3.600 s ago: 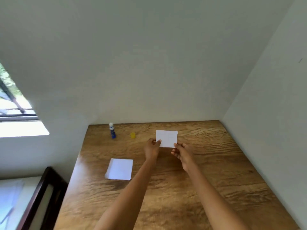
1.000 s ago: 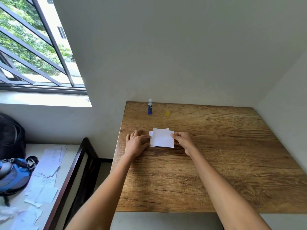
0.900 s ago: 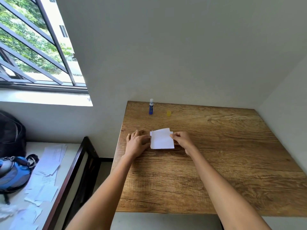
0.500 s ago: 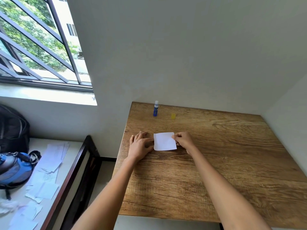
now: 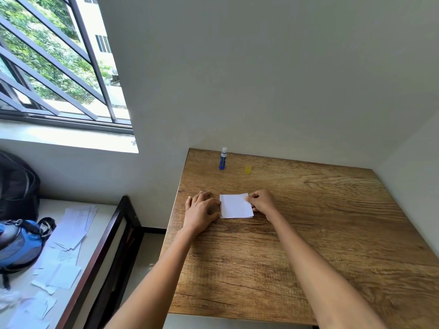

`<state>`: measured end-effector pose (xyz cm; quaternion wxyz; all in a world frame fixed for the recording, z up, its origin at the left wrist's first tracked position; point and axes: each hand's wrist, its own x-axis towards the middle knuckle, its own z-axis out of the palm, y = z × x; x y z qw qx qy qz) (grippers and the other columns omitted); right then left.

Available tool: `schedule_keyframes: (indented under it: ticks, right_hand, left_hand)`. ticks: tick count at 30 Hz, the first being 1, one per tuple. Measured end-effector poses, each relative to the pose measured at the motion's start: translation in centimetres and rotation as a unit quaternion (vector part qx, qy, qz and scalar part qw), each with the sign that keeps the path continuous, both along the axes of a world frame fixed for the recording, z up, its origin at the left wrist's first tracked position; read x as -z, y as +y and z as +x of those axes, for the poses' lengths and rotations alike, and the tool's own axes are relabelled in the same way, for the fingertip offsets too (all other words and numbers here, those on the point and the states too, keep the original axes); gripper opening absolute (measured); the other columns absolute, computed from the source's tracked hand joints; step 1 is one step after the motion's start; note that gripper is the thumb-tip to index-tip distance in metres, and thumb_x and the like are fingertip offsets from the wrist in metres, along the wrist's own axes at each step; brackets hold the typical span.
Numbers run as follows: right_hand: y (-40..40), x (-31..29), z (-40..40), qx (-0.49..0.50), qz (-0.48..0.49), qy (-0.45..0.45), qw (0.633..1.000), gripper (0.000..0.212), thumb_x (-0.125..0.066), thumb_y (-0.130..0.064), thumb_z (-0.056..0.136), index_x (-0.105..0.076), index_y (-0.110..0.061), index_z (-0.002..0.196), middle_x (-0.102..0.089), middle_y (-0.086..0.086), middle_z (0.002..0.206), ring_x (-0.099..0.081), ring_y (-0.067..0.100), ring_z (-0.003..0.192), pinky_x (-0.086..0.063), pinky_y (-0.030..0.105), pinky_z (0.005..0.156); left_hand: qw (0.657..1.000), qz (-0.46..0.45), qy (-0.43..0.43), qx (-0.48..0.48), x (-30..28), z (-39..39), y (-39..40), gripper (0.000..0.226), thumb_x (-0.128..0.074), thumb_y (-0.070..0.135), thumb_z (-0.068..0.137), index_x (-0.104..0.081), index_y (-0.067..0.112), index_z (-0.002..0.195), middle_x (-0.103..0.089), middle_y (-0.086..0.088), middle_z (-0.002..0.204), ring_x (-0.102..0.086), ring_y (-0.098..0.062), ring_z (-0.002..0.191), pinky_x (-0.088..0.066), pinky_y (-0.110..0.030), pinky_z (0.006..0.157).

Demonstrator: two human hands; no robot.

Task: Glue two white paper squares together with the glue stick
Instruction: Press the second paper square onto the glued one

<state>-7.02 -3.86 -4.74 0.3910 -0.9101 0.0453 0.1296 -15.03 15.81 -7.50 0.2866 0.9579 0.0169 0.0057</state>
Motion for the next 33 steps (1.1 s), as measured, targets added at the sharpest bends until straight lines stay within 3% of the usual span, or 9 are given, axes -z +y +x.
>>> schedule_keyframes:
  ticks: [7,11,15,21,28,33]
  right_hand:
    - [0.15,-0.08,-0.26,0.012,0.003,-0.009,1.000,0.016,-0.064,-0.016,0.087,-0.070,-0.003,0.094,-0.071,0.015,0.095,-0.061,0.015,0.060,-0.052,0.027,0.062]
    - [0.33,-0.18,-0.35,0.021,0.001,-0.012,1.000,0.015,-0.065,-0.015,0.086,-0.070,-0.003,0.093,-0.072,0.014,0.096,-0.061,0.017,0.061,-0.048,0.020,0.052]
    - [0.47,-0.27,-0.53,0.031,-0.002,-0.019,0.999,0.014,-0.066,-0.016,0.084,-0.070,-0.003,0.091,-0.072,0.015,0.092,-0.063,0.020,0.064,-0.047,0.019,0.050]
    - [0.43,-0.17,-0.61,0.030,-0.001,-0.020,0.999,0.015,-0.066,-0.016,0.085,-0.070,-0.003,0.092,-0.072,0.015,0.092,-0.065,0.021,0.068,-0.048,0.022,0.052]
    - [0.52,0.16,-0.37,0.037,-0.006,-0.026,0.999,0.015,-0.067,-0.016,0.084,-0.071,-0.004,0.091,-0.072,0.014,0.094,-0.064,0.022,0.068,-0.056,0.034,0.069]
    - [0.41,0.35,-0.31,0.036,0.000,-0.023,0.999,0.013,-0.068,-0.017,0.083,-0.071,-0.006,0.089,-0.072,0.012,0.095,-0.065,0.020,0.069,-0.056,0.031,0.065]
  left_hand:
    - [1.000,-0.009,-0.003,-0.003,-0.04,-0.06,-0.07,0.036,-0.064,0.037,0.082,-0.060,0.036,0.117,-0.036,0.003,0.149,-0.025,-0.022,0.139,-0.006,-0.045,0.117]
    - [1.000,-0.005,0.000,-0.001,-0.08,-0.07,-0.02,0.036,-0.064,0.038,0.082,-0.060,0.036,0.118,-0.035,0.003,0.149,-0.025,-0.022,0.140,-0.006,-0.045,0.117]
    - [1.000,-0.001,-0.002,-0.001,-0.10,-0.10,-0.06,0.037,-0.063,0.038,0.082,-0.059,0.035,0.119,-0.036,0.003,0.149,-0.026,-0.022,0.139,-0.007,-0.045,0.117]
    - [1.000,0.026,0.000,0.006,-0.14,-0.25,-0.12,0.055,-0.059,0.041,0.085,-0.040,0.037,0.136,-0.035,-0.001,0.148,-0.026,-0.024,0.139,-0.009,-0.047,0.117]
    - [0.999,0.038,0.010,0.022,0.08,-0.22,0.03,0.039,-0.055,0.042,0.088,-0.052,0.041,0.127,-0.027,-0.001,0.153,-0.018,-0.023,0.143,-0.003,-0.046,0.118]
    - [0.998,0.041,0.025,0.036,0.27,-0.06,0.43,0.035,-0.039,0.036,0.097,-0.049,0.043,0.130,-0.024,-0.001,0.155,-0.012,-0.022,0.145,-0.002,-0.045,0.118]
